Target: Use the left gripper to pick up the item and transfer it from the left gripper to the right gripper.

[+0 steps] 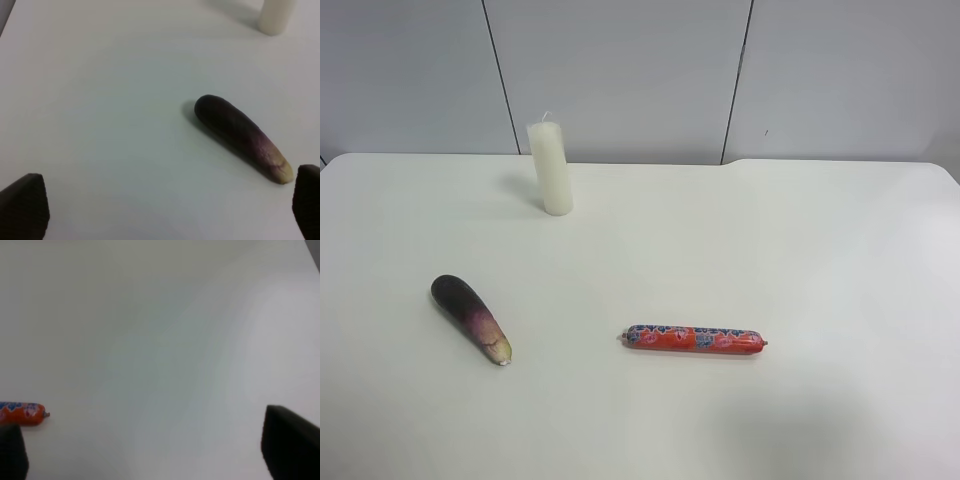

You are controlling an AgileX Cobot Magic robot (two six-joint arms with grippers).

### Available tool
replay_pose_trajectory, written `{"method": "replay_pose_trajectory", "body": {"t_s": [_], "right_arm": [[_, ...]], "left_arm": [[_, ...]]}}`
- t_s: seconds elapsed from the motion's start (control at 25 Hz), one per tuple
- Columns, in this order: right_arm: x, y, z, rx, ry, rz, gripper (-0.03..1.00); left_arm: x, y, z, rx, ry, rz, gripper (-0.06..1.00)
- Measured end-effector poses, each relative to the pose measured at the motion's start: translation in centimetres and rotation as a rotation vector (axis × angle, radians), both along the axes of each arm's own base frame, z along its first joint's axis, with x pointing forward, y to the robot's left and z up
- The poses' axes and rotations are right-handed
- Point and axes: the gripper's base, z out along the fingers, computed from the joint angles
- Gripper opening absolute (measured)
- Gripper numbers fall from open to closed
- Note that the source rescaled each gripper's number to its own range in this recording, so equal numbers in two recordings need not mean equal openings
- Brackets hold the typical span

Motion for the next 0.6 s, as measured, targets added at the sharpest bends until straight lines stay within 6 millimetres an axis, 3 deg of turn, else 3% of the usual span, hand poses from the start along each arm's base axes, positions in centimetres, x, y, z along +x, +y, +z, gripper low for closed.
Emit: {"method": "replay_pose_trajectory", "body": {"t_s": [0.2,0.32,0.6], "right_arm": [[0.0,0.0,0.0,0.0,0.0,0.0,1.0],[0.0,0.0,0.0,0.0,0.0,0.0,1.0],[0.0,0.0,0.0,0.0,0.0,0.0,1.0]], "left_arm": [[3.7,0.4,3.3,-0.02,0.12,0.005,1.0],[6.7,0.7,4.2,-0.043,0.23,0.013,1.0],[13.1,1.2,2.8,-0.183,0.504,0.103,1.0]]}}
